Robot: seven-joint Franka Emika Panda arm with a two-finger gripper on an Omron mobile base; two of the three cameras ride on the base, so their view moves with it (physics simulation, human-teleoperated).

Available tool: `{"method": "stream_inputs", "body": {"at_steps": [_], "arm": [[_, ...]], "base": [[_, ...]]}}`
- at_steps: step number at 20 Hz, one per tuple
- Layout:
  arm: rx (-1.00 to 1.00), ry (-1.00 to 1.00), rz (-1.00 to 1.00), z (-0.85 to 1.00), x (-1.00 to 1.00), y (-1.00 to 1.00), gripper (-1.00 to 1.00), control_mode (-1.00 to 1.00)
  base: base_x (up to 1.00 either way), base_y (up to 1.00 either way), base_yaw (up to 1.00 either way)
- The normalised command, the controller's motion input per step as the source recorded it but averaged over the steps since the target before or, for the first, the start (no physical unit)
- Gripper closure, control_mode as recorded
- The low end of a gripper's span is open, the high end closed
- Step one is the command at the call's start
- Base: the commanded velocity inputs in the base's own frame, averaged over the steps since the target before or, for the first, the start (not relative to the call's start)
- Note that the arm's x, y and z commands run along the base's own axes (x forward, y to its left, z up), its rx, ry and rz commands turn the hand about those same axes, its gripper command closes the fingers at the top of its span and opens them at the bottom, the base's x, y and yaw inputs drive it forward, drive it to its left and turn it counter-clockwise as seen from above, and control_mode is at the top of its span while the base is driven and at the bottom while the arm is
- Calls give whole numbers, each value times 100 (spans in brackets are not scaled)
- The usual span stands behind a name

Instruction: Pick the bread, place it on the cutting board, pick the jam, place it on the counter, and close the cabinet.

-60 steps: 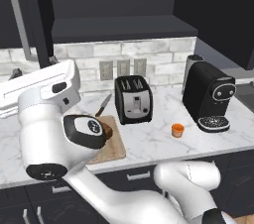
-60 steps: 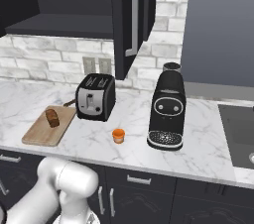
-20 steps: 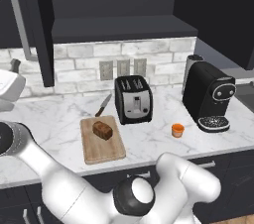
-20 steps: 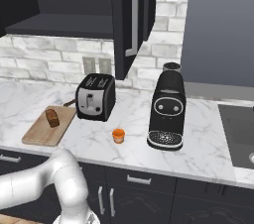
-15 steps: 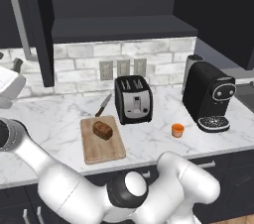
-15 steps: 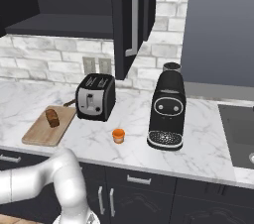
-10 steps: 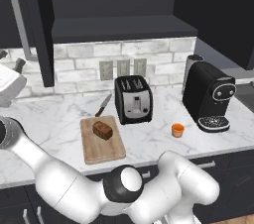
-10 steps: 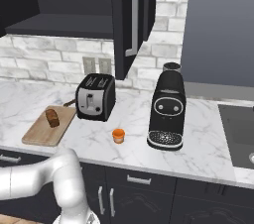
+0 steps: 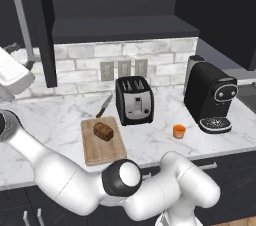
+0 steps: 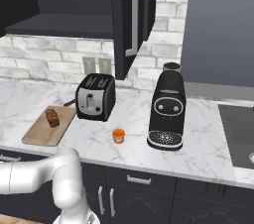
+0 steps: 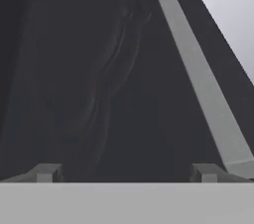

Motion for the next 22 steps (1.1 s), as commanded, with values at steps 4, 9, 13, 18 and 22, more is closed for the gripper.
{"method": "stream_inputs", "body": {"at_steps": [4, 9, 13, 18, 22], "arm": [[9, 0, -1, 23, 0, -52, -100, -100], [10, 3, 0, 29, 0, -53, -100, -100], [10, 6, 0, 31, 0, -68, -100, -100], [4, 7, 3, 20, 0, -80, -100, -100], [3, 4, 7, 9, 0, -88, -100, -100]], "base": [[0, 0, 0], [0, 0, 0], [0, 0, 0], [0, 0, 0], [0, 0, 0]]}}
